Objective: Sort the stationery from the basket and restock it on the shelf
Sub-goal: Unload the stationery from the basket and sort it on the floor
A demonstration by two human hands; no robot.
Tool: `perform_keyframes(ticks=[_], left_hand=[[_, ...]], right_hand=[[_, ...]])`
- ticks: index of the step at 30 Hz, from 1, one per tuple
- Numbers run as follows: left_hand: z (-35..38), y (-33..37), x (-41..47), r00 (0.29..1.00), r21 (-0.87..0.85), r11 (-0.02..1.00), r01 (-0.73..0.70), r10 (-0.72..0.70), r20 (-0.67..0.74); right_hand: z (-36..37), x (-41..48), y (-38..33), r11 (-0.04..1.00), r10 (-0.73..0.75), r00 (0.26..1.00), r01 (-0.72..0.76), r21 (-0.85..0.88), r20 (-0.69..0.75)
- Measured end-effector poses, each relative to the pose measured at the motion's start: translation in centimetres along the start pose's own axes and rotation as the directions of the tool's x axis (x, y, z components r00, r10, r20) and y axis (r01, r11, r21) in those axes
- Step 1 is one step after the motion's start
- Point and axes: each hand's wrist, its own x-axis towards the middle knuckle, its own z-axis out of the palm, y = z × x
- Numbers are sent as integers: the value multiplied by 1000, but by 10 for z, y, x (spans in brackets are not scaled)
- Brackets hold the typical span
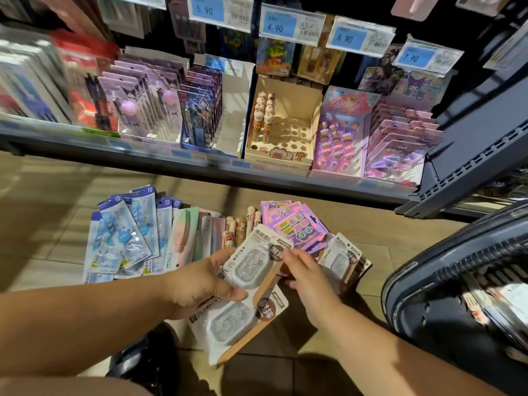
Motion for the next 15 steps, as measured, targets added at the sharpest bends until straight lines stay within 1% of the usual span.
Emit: perform_keyframes(ticks=[1, 2, 3, 6, 7, 8, 9, 10, 12, 13, 15], left_hand=[[0, 0, -1, 1000, 3, 1000, 11, -11, 29], [0, -1, -1, 999, 5, 1000, 22, -22, 42], [-1, -3, 1, 999, 7, 999, 35, -35, 28], [-2, -10, 4, 997, -28, 998, 59, -60, -39], [-2, -12, 4, 998, -41, 997, 60, -61, -23], [-2, -14, 4, 998, -41, 997, 60, -59, 24], [-1, -16, 3, 995, -23, 997, 69, -67, 74], [0, -17, 3, 992, -1, 996, 86, -86, 94], [2, -19, 3, 990, 10, 991, 133, -133, 46], [1, -21, 3, 990, -17, 990, 143, -144, -12], [-6, -23, 6, 977, -96, 989, 116, -131, -169]], right_hand=[[7, -1, -2, 994, 37, 995, -46, 98, 91], [13, 1, -1, 982, 74, 987, -97, 162, 144], [18, 5, 2, 970, 105, 983, -134, 200, 152], [24, 12, 11, 942, 167, 985, -175, 287, 54], [24, 13, 14, 928, 188, 982, -181, 326, 10], [23, 14, 17, 911, 206, 978, -179, 371, -33], [22, 14, 18, 893, 226, 971, -177, 413, -74], [21, 14, 18, 872, 244, 964, -172, 458, -102], [17, 13, 16, 817, 288, 948, -169, 551, -135], [13, 13, 14, 793, 307, 940, -165, 587, -151], [5, 10, 11, 772, 319, 936, -167, 613, -147]])
